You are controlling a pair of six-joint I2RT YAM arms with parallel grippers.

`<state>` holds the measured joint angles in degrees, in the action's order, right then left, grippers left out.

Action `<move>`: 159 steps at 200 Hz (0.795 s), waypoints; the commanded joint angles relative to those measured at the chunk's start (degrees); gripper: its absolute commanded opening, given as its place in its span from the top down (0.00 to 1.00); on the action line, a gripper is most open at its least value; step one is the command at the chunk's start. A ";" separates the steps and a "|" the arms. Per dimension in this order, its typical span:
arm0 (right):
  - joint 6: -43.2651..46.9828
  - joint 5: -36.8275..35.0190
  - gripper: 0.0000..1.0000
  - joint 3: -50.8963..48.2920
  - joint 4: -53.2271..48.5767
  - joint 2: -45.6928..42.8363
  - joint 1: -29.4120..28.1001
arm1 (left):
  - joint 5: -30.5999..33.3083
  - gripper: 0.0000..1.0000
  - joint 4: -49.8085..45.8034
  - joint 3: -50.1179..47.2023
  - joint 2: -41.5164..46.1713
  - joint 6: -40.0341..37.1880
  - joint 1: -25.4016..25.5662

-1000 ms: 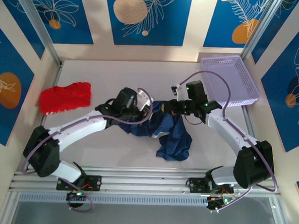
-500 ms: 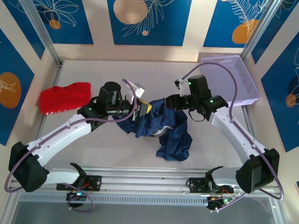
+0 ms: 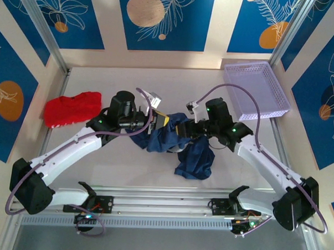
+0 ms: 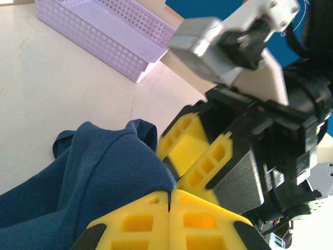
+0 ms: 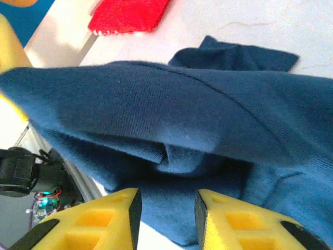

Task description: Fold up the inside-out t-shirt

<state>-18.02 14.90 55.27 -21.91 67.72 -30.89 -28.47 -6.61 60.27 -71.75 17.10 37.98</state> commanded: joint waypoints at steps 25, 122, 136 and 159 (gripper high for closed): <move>-2.42 3.71 0.63 0.17 6.75 3.75 -0.37 | -0.19 1.00 0.62 -0.59 0.73 0.21 -0.71; -0.81 1.88 0.92 1.06 6.65 6.53 0.03 | 0.62 1.00 0.22 -0.86 1.38 -0.56 -0.73; -0.31 1.59 1.00 1.07 5.22 5.37 0.75 | 2.95 1.00 -0.55 -0.86 1.70 -0.73 -0.85; 0.52 4.29 1.00 0.32 2.67 1.68 3.54 | 9.99 1.00 -2.67 -1.03 2.09 0.03 -1.70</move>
<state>-19.00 16.60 55.27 -16.53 73.95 -30.02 -25.58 -7.31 60.03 -71.50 17.06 37.74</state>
